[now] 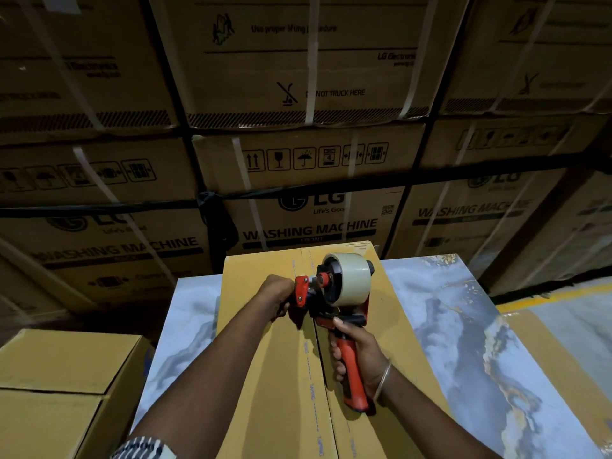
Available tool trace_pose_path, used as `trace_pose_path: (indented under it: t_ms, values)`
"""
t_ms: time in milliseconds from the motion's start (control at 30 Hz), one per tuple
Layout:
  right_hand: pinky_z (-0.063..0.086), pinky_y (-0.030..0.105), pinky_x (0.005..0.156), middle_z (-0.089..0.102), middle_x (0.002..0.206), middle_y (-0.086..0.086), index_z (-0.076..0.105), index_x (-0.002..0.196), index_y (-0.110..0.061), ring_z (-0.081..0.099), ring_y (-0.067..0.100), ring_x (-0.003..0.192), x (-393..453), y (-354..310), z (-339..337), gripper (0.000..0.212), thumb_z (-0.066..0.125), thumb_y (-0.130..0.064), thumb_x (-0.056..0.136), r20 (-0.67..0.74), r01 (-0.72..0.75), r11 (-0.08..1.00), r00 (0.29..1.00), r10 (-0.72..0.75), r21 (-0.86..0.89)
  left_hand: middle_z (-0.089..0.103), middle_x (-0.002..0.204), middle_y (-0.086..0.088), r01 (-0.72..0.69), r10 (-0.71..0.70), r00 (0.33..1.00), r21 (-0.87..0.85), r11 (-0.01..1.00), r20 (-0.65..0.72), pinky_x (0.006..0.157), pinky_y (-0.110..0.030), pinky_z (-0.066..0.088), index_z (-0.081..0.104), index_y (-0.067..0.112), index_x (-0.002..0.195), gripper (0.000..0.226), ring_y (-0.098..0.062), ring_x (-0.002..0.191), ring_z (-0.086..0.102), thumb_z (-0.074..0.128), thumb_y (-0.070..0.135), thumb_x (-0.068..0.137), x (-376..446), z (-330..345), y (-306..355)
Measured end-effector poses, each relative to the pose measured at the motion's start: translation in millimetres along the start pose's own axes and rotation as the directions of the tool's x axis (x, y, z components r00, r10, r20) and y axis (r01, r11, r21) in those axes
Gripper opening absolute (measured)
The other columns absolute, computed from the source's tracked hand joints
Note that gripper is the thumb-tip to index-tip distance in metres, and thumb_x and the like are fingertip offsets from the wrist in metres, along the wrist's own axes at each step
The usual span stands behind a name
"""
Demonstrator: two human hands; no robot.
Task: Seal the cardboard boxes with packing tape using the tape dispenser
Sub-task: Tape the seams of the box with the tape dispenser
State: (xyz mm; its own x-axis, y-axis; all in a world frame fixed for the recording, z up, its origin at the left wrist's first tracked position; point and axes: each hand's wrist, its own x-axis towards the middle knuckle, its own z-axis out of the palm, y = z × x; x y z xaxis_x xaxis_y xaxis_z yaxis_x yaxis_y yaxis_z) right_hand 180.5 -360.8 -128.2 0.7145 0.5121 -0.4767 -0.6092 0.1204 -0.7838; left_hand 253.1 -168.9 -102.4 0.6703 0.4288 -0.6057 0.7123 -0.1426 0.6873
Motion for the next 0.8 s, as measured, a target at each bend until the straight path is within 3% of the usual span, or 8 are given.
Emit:
trace_pose_path:
  t_ms: [167,267,433,567,667,800]
  values:
    - [0.038,0.024,0.043,0.048,0.055,0.005,0.055,0.062,-0.012,0.044,0.017,0.039,10,-8,5,0.052,0.078,-0.059,0.059,-0.054,0.04,0.998,0.998,-0.043,-0.049,0.051,0.051,-0.006,-0.004,0.009,0.998,-0.073,0.997,0.064,0.04,-0.018,0.03,0.059,0.009,0.065,0.024,-0.015,0.041,0.043,0.059,0.01,0.089,19,2,11]
    - [0.038,0.025,0.044,0.049,0.055,0.006,0.057,0.06,-0.014,0.043,0.018,0.04,18,-15,7,0.05,0.077,-0.06,0.061,-0.083,0.085,0.992,0.992,-0.093,-0.091,0.057,0.058,-0.007,-0.04,0.057,0.992,-0.139,0.989,0.115,0.043,-0.023,0.043,0.063,0.006,0.067,0.022,-0.017,0.049,0.056,0.064,0.006,0.089,30,1,22]
    - [0.038,0.026,0.045,0.05,0.057,0.008,0.057,0.062,-0.013,0.044,0.02,0.041,34,-29,10,0.045,0.074,-0.053,0.072,-0.125,0.107,0.99,0.985,-0.118,-0.094,0.058,0.063,-0.009,-0.101,0.114,0.984,-0.098,0.99,0.138,0.05,-0.027,0.047,0.062,0.007,0.064,0.026,-0.018,0.054,0.059,0.063,0.002,0.089,49,1,46]
    - [0.035,0.025,0.043,0.048,0.056,0.011,0.056,0.059,-0.014,0.041,0.021,0.039,40,-28,14,0.042,0.074,-0.049,0.071,-0.146,0.096,0.994,0.984,-0.103,-0.056,0.067,0.075,-0.01,-0.137,0.146,0.984,-0.099,0.986,0.097,0.053,-0.024,0.042,0.072,0.006,0.074,0.014,-0.017,0.063,0.057,0.068,0.0,0.086,69,-9,67]
    - [0.033,0.026,0.042,0.046,0.054,0.011,0.06,0.053,-0.015,0.039,0.02,0.039,44,-27,18,0.041,0.078,-0.046,0.073,-0.168,0.111,0.992,0.979,-0.12,-0.059,0.067,0.066,-0.009,-0.209,0.21,0.976,-0.027,0.978,0.062,0.053,-0.025,0.049,0.071,0.005,0.07,0.02,-0.017,0.061,0.06,0.066,-0.009,0.084,77,-8,80]
    - [0.033,0.026,0.044,0.044,0.054,0.013,0.059,0.049,-0.013,0.038,0.02,0.04,47,-29,20,0.045,0.073,-0.047,0.075,-0.191,0.104,0.993,0.975,-0.114,-0.064,0.074,0.075,-0.014,-0.257,0.257,0.965,0.002,0.966,-0.049,0.053,-0.021,0.05,0.075,-0.002,0.084,0.01,-0.012,0.054,0.06,0.07,0.004,0.09,98,-8,92]
